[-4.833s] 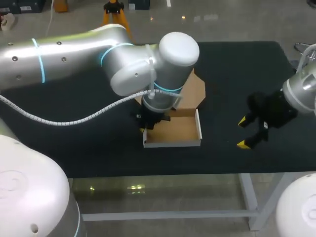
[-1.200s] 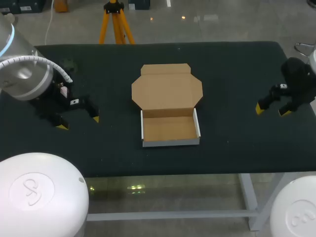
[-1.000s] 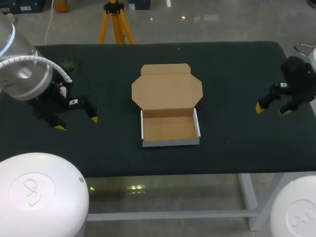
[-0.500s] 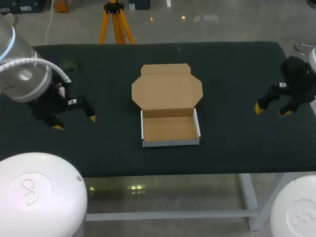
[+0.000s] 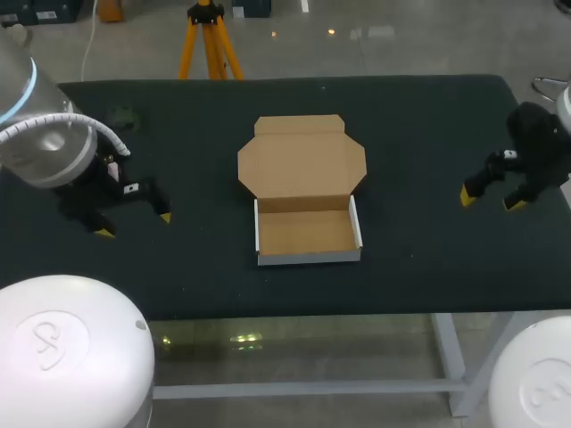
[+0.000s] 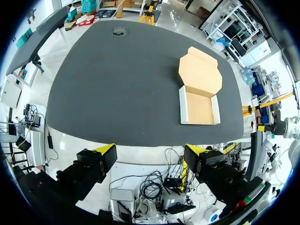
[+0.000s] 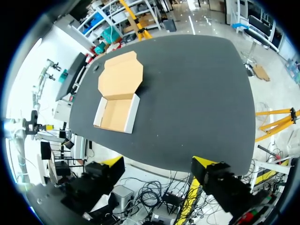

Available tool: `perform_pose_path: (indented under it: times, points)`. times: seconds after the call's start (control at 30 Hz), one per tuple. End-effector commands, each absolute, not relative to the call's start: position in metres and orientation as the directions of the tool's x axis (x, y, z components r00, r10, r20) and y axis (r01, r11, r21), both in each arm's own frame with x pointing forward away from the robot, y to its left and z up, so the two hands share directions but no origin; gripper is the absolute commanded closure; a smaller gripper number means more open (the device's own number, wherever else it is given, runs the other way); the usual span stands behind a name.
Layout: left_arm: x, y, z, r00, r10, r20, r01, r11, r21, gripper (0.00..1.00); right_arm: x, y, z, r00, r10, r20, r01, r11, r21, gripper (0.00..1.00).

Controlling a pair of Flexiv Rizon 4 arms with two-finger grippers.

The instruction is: Assemble the packaging by folding the flat box into shape, placing the metal phone stand inside, and closing the box properly

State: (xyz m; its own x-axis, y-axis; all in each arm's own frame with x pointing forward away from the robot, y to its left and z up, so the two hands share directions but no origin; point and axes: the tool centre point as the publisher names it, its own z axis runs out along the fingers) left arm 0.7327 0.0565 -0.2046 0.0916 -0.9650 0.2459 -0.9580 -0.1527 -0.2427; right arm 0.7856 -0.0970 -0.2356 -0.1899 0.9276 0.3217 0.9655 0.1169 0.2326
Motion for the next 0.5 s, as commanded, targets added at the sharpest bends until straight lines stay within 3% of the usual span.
perform_pose_path:
  times: [0.03, 0.5]
  points:
    - [0.765, 0.054, -0.225, 0.094, -0.969, 0.227, -0.97, -0.14, -0.196, 0.0, 0.785, -0.097, -0.233, -0.189, 0.928, 0.322, 0.966, 0.118, 0.229, 0.0]
    - [0.835, 0.067, -0.281, 0.08, -0.981, 0.178, -0.988, -0.101, -0.114, 0.0, 0.785, -0.097, -0.233, -0.189, 0.928, 0.322, 0.966, 0.118, 0.229, 0.0]
